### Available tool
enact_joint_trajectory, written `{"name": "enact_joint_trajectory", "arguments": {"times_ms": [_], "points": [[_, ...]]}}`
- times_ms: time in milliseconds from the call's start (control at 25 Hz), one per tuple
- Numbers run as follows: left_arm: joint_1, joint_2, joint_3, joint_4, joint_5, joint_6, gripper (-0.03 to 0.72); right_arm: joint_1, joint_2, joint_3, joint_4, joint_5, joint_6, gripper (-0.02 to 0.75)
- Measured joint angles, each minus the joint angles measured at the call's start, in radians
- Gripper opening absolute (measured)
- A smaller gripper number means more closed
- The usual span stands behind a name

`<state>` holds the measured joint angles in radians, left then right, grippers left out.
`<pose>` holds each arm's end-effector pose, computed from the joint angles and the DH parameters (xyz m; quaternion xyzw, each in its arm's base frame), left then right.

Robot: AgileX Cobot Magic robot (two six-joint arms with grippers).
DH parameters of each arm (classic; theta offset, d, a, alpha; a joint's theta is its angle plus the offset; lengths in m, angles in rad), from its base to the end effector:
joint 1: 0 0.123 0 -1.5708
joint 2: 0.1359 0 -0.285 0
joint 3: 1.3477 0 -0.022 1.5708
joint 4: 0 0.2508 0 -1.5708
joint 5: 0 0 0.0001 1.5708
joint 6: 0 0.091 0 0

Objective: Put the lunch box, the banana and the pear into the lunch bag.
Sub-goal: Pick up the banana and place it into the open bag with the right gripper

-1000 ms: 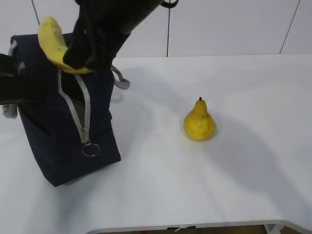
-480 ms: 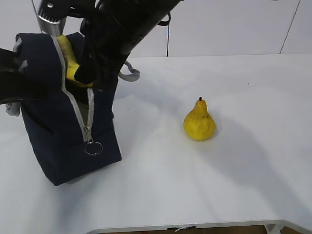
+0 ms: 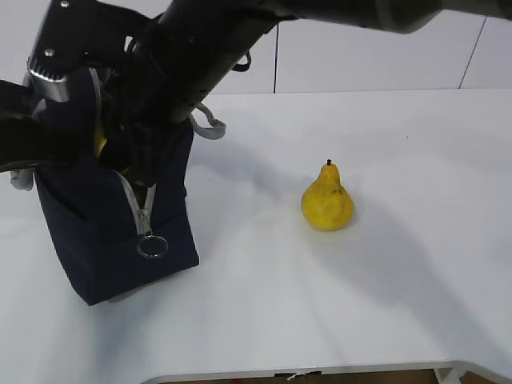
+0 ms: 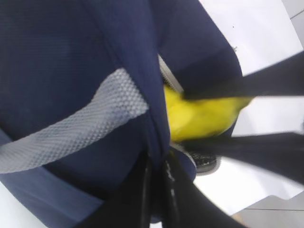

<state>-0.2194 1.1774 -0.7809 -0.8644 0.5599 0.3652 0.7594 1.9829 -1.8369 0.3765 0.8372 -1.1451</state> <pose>0.2232 -0.0875 0.2898 -0.0002 0.8906 -0.3073 0.3353 0.3145 0.3328 0.3071 -0.7133 0.5963 0.1071 0.3522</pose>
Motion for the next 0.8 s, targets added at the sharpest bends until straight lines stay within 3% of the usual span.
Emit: {"name": "enact_joint_trajectory", "arguments": {"times_ms": [680,800], "points": [[0.0,0.0,0.0,-0.007,0.004,0.0,-0.015,0.003,0.08,0.0,0.031,-0.122,-0.002,0.231],[0.0,0.0,0.0,-0.004,0.004,0.0,-0.015,0.003,0.08,0.0,0.035,-0.122,-0.002,0.272]]}}
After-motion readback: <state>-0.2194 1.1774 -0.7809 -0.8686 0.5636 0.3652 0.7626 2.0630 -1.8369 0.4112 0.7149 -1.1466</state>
